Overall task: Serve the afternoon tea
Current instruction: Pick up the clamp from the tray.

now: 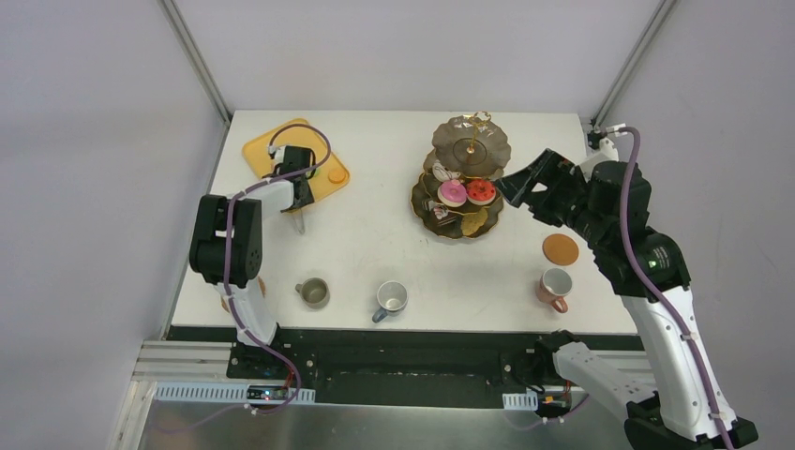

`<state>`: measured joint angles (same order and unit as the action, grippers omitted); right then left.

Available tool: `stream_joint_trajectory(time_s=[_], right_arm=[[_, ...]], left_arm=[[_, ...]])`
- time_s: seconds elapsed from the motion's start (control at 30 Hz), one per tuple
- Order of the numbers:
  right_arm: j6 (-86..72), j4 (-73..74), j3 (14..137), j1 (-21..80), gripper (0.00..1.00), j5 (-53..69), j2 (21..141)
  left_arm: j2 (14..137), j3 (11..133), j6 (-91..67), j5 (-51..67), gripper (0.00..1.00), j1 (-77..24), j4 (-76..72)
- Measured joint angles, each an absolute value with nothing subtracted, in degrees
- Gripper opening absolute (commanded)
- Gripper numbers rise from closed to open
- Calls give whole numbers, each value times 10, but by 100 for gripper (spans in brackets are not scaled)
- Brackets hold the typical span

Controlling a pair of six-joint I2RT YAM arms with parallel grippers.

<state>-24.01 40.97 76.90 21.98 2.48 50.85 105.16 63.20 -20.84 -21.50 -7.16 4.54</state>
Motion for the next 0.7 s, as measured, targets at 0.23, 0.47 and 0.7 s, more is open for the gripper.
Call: stream_joint_trajectory(time_s=[0.23,0.47,0.7], right_arm=[[-245,410,769,220,86,28,502],[-246,410,769,220,86,29,503],[-246,411,774,220,86,26,505]], left_arm=[[1072,662,-219,-205,36,-70,65],[1081,677,-221,-196,28,-67,70],[1081,745,-214,-139,27,-45,164]])
